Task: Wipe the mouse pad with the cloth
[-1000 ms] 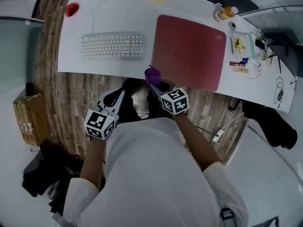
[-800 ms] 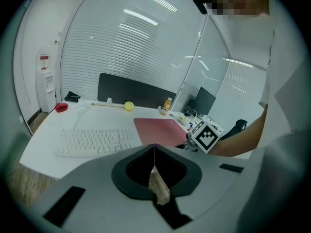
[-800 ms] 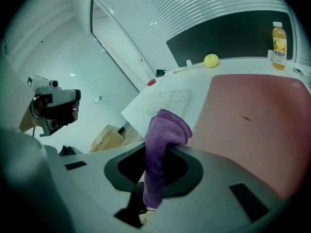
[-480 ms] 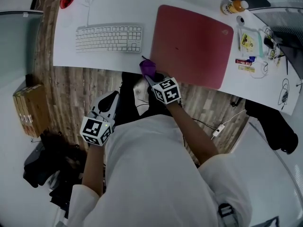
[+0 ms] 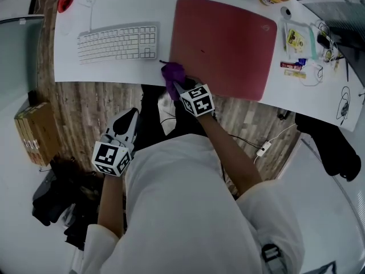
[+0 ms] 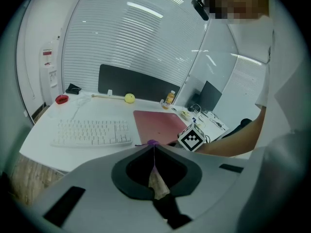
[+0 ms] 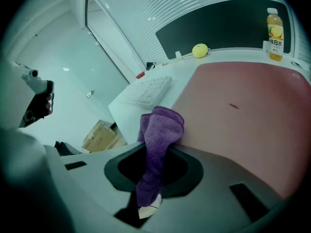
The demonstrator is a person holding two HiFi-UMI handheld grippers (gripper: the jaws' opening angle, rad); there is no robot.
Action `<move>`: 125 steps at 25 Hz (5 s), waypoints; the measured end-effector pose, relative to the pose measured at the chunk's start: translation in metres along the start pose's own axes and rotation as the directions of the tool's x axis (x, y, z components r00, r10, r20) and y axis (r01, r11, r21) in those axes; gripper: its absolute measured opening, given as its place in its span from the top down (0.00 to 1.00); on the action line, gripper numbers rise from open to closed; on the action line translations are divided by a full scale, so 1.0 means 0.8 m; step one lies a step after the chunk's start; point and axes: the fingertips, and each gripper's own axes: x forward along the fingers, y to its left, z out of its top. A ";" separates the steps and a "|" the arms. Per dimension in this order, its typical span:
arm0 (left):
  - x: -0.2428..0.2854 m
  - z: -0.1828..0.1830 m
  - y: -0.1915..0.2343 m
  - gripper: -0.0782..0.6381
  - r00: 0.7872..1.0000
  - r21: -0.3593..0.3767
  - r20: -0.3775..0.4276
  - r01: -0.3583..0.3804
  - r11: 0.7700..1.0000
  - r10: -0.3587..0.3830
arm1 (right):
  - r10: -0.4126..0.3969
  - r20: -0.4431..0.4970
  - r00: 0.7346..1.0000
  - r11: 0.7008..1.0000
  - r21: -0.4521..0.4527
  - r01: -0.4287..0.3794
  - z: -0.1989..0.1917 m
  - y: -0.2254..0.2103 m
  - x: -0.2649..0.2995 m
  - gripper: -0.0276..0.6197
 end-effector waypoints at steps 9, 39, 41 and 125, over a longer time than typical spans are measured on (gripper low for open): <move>0.039 0.021 -0.042 0.86 0.999 0.049 -0.009 0.043 0.998 -0.043 | -0.066 0.021 0.998 0.997 0.037 0.065 -0.024 -0.064 -0.048 0.83; 0.134 0.050 -0.146 0.86 0.984 0.139 -0.052 0.176 0.975 -0.171 | -0.294 0.037 0.955 0.952 0.097 0.289 -0.124 -0.244 -0.222 0.83; 0.138 0.052 -0.151 0.86 0.982 0.144 -0.057 0.186 0.972 -0.180 | -0.311 0.033 0.950 0.947 0.100 0.306 -0.131 -0.253 -0.233 0.83; 0.109 0.094 0.115 0.86 0.978 -0.003 0.024 0.207 0.978 -0.206 | -0.318 -0.123 0.940 0.941 0.078 0.328 0.081 -0.101 -0.005 0.83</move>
